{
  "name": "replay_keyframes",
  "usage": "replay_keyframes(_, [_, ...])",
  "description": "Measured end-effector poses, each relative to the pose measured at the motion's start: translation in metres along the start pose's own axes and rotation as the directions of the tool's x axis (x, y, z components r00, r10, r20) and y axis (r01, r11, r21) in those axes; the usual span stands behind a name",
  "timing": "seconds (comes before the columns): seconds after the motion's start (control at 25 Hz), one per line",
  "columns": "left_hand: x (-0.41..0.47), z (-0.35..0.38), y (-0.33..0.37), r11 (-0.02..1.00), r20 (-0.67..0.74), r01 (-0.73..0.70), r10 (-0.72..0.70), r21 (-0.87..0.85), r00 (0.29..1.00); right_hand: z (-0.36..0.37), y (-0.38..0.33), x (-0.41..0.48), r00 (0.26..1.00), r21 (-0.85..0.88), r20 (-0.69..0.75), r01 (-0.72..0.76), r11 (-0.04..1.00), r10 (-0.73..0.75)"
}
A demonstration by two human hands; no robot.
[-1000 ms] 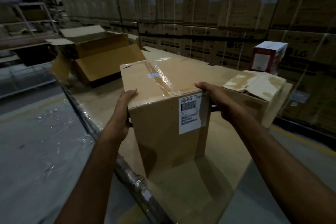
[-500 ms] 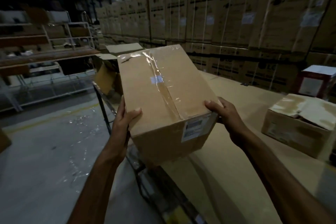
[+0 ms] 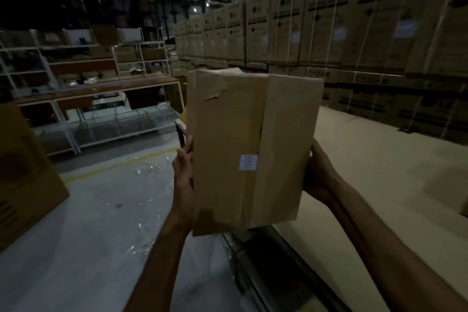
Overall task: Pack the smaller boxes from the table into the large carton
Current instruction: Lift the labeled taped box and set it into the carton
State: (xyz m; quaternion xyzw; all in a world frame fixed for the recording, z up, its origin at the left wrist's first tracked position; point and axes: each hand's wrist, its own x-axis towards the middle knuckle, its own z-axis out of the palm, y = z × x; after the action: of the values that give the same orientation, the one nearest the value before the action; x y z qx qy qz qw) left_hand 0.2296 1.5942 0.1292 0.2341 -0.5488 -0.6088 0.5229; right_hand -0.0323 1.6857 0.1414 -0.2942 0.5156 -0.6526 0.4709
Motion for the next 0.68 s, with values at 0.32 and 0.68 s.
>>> replay_keyframes(0.32, [0.098, -0.114, 0.029, 0.972, -0.368, 0.096, -0.011, 0.213, 0.93, 0.064, 0.032, 0.134, 0.919, -0.071, 0.388, 0.099, 0.993, -0.063])
replay_keyframes(0.68, [0.156, -0.21, 0.056, 0.944, -0.402, 0.251, -0.15, 0.212, 0.903, 0.166, 0.049, 0.267, 0.706, 0.054, 0.705, -0.152, 0.987, 0.07])
